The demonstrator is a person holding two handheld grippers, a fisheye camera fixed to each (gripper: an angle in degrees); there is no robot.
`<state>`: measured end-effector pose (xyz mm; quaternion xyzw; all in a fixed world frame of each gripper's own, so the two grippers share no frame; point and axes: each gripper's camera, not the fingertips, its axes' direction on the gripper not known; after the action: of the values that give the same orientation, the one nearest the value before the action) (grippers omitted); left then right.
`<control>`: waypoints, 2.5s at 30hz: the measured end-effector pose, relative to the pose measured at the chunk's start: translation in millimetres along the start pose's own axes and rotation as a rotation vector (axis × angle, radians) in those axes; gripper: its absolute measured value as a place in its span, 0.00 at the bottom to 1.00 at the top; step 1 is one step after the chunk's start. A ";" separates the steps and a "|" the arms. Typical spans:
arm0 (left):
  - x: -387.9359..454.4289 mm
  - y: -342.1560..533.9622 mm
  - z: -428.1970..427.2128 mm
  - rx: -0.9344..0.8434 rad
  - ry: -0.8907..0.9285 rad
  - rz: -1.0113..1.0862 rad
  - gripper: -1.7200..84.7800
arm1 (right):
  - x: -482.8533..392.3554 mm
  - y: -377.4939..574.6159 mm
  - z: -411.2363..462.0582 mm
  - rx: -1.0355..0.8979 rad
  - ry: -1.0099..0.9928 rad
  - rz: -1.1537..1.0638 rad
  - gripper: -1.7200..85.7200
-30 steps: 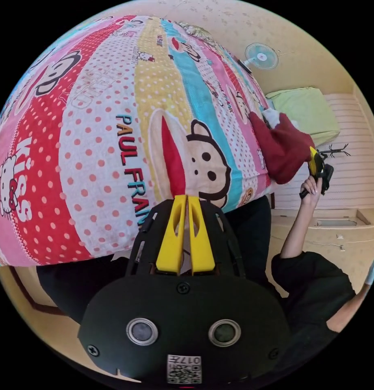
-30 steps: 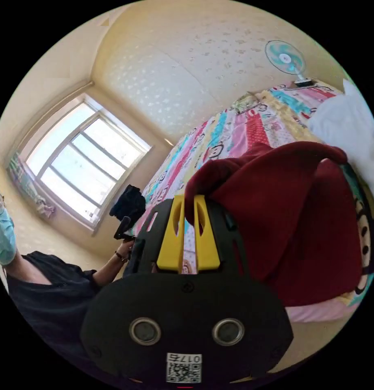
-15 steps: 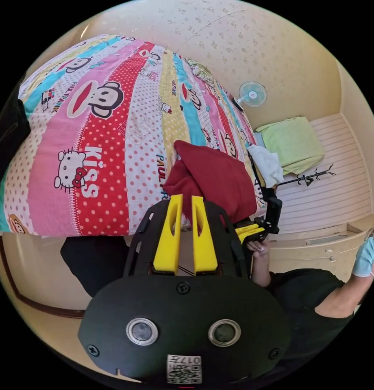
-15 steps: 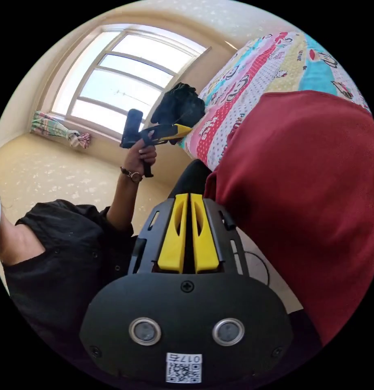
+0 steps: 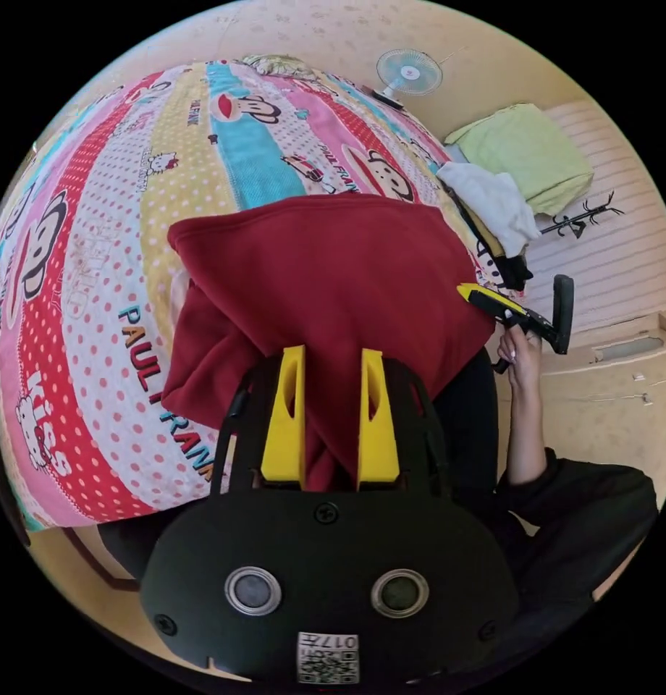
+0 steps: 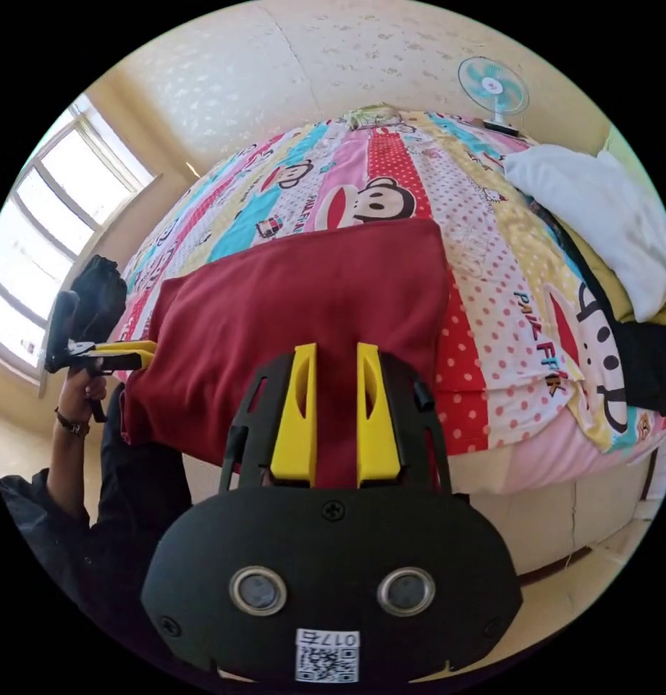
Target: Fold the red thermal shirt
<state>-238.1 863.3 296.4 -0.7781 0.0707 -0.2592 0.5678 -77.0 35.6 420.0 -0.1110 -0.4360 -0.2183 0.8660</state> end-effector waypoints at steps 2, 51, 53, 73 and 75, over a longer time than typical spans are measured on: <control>-2.8 13.2 -10.3 -0.032 0.072 0.043 0.07 | 1.9 4.4 -16.1 -0.046 -0.056 0.023 0.06; -90.5 305.2 -64.6 0.621 0.254 -0.035 0.01 | -84.3 47.1 -352.1 0.635 -0.194 -0.158 0.06; -80.4 331.2 -99.4 0.725 0.280 0.037 0.01 | -93.4 68.4 -385.2 0.742 -0.245 -0.205 0.06; -36.2 306.2 -266.3 1.153 -0.098 0.174 0.02 | -140.3 -65.7 -485.0 0.869 -0.315 -0.275 0.06; -67.9 241.5 -255.6 1.100 -0.156 0.116 0.03 | -136.2 -157.7 -430.5 0.719 -0.220 -0.195 0.07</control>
<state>-375.3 590.9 108.7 -0.3787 -0.0746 -0.1680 0.9071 80.9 -229.5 54.6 0.2186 -0.5836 -0.1195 0.7729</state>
